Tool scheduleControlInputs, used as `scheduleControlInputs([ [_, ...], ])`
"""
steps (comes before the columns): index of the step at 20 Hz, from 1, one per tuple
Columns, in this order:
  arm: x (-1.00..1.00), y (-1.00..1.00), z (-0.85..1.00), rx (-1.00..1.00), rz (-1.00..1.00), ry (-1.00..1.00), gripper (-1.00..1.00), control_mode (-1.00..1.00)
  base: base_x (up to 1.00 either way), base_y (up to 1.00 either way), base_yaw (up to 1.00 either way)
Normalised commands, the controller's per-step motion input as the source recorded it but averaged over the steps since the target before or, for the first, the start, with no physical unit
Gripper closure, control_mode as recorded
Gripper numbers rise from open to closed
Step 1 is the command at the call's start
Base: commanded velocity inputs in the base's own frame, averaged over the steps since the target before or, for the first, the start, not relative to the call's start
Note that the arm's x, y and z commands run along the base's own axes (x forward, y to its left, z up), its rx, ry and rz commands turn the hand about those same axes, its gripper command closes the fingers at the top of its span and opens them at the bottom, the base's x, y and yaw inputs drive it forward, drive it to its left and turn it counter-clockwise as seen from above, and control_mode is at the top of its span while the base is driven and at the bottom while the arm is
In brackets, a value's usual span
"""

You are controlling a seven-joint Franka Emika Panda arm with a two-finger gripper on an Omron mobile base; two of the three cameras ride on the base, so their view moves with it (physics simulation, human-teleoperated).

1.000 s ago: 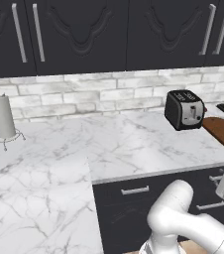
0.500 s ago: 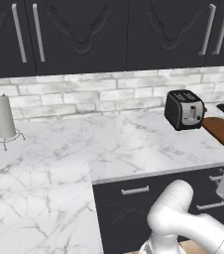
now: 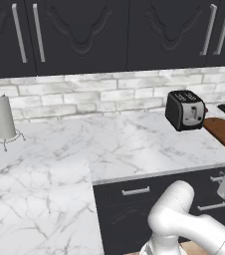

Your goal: Open the drawer on the right and place the cutting tools on the cutting board.

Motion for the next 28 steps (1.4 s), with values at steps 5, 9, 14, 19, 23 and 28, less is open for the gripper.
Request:
scheduleControlInputs([
  [5, -0.02, -0.15, 0.00, 0.09, -0.01, -0.07, 1.00, -1.00, 0.00, 0.00, 0.00],
  [9, -0.18, -0.30, 0.01, 0.09, -0.02, -0.10, 1.00, -1.00, 0.00, 0.00, 0.00],
  [14, -0.32, -0.39, 0.07, 0.08, -0.03, -0.12, 1.00, -1.00, 0.00, 0.00, 0.00],
  [19, -0.47, -0.54, 0.06, 0.06, -0.03, -0.11, 1.00, -1.00, 0.00, 0.00, 0.00],
  [23, -0.52, -0.63, 0.04, 0.04, -0.03, -0.10, 1.00, -1.00, 0.00, 0.00, 0.00],
  [28, -0.56, -0.64, 0.01, 0.02, -0.03, -0.10, 1.00, -1.00, 0.00, 0.00, 0.00],
])
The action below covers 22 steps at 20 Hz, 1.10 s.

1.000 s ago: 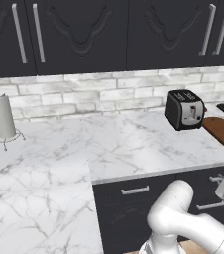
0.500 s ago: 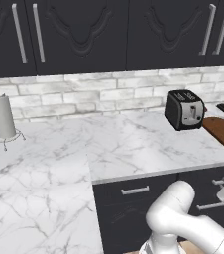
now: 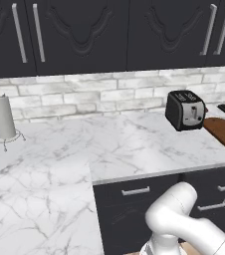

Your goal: Open the drawer on the right and place the cutting tools on the cutting board.

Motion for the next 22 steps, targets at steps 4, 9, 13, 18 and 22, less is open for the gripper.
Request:
scheduleControlInputs([
  [4, -0.58, -0.64, 0.00, 0.00, -0.04, -0.07, 1.00, -1.00, 0.00, 0.00, 0.00],
  [9, -0.66, -0.56, 0.00, 0.00, -0.04, -0.06, 1.00, -1.00, 0.00, 0.00, 0.00],
  [13, -0.88, -0.42, 0.00, 0.00, -0.04, -0.05, 1.00, -1.00, 0.00, 0.00, 0.00],
  [18, -1.00, -0.13, 0.00, 0.00, -0.02, -0.06, 1.00, -1.00, 0.00, 0.00, 0.00],
  [22, -1.00, -0.02, 0.00, 0.00, -0.02, -0.06, 1.00, -1.00, 0.00, 0.00, 0.00],
])
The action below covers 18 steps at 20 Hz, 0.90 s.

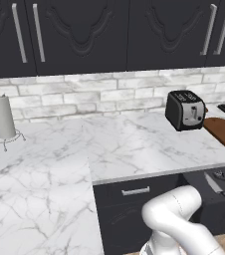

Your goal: Open the drawer on the right and place the cutting tools on the cutting board.

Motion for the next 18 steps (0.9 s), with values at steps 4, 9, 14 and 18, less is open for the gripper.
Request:
scheduleControlInputs([
  [4, -0.60, 0.03, 0.01, -0.01, -0.02, -0.03, 1.00, -1.00, 0.00, 0.00, 0.00],
  [9, 0.05, 0.20, 0.15, -0.09, -0.05, 0.00, -1.00, -1.00, 0.00, 0.00, 0.00],
  [14, 0.05, 0.02, 0.17, -0.22, -0.01, 0.06, -1.00, -1.00, 0.00, 0.00, 0.00],
  [18, -0.11, 0.00, 0.25, -0.30, 0.00, 0.09, -1.00, -1.00, 0.00, 0.00, 0.00],
])
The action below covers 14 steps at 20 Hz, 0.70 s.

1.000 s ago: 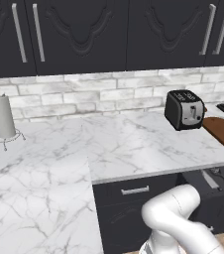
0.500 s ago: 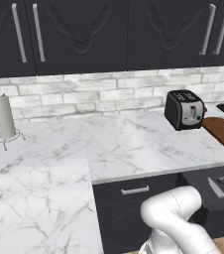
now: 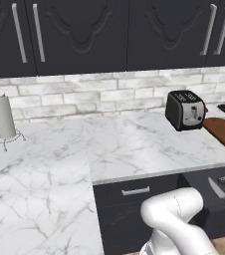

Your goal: Open the drawer on the right and place the cutting tools on the cutting board.

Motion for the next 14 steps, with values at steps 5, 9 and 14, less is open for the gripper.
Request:
scheduleControlInputs([
  [5, -0.63, 0.00, 0.37, -0.32, 0.00, 0.16, -1.00, -1.00, 0.00, 0.00, 0.00],
  [9, -0.63, 0.00, 0.42, -0.33, 0.01, 0.25, -1.00, -1.00, 0.00, 0.00, 0.00],
  [14, -0.20, 0.04, 0.50, -0.33, 0.01, 0.42, -1.00, -1.00, 0.00, 0.00, 0.00],
])
